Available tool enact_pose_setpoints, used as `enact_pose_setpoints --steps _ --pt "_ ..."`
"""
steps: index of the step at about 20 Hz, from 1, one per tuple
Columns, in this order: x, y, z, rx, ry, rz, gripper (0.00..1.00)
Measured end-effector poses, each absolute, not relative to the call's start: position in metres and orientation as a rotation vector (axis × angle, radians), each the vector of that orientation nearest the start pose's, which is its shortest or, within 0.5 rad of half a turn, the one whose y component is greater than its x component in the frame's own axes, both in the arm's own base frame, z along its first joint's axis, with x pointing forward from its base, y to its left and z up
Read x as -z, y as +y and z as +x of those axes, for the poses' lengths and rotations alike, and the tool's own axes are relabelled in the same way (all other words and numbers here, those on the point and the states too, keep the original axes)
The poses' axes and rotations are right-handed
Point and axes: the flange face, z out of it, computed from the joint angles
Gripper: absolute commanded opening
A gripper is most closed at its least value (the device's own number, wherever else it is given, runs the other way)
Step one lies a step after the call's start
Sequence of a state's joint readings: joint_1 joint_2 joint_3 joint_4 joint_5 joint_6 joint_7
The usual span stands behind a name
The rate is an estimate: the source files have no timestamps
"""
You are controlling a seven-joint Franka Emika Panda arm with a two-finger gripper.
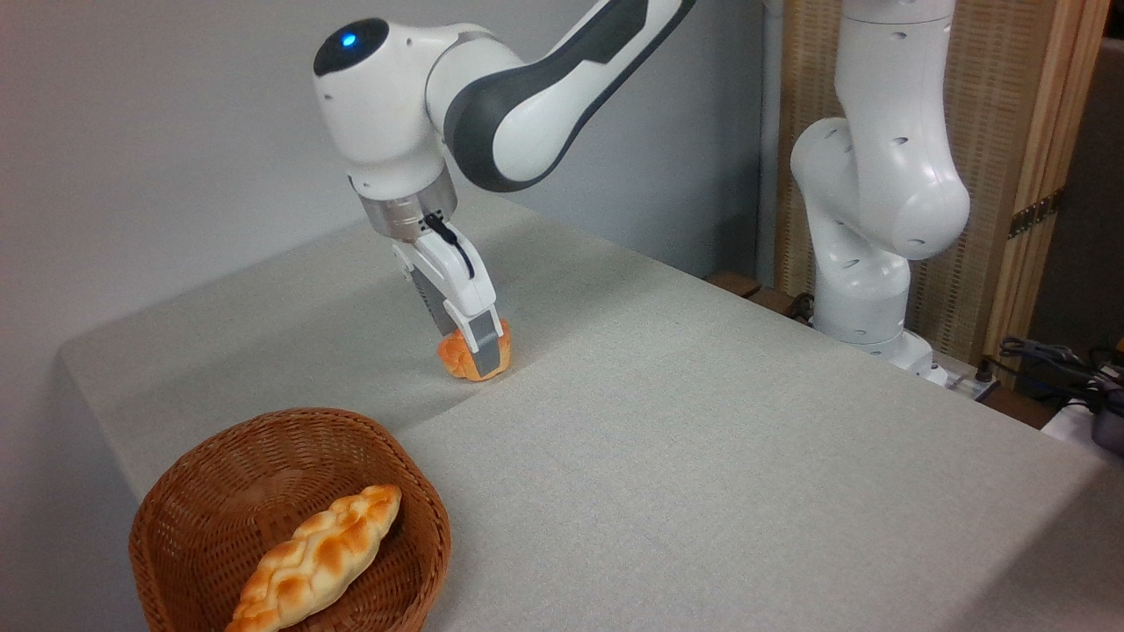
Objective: Put bread into the basket
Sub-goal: 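Lower the gripper over the small bread roll and close on it, then lift the gripped bread roll off the table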
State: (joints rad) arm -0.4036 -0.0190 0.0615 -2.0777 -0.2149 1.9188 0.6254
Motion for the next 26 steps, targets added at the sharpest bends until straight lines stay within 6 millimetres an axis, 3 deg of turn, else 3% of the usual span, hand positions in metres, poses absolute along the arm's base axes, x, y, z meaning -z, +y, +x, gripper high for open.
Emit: enact_pose_setpoints --steps 9,10,13,14,24,25,26 --pt "-0.413 -0.215 0.482 -0.258 1.482 -3.025 1.0" --pt "-0.412 -0.219 0.481 -0.264 1.491 -3.02 0.94" --pt "-0.411 -0.225 0.478 -0.271 1.506 -3.011 0.46" --pt "-0.41 -0.225 0.478 -0.271 1.507 -3.011 0.42" --pt "-0.411 -0.225 0.478 -0.271 1.508 -3.01 0.42" --pt "-0.411 -0.225 0.478 -0.271 1.508 -3.01 0.38" --pt "-0.411 -0.225 0.478 -0.271 1.508 -3.01 0.26"
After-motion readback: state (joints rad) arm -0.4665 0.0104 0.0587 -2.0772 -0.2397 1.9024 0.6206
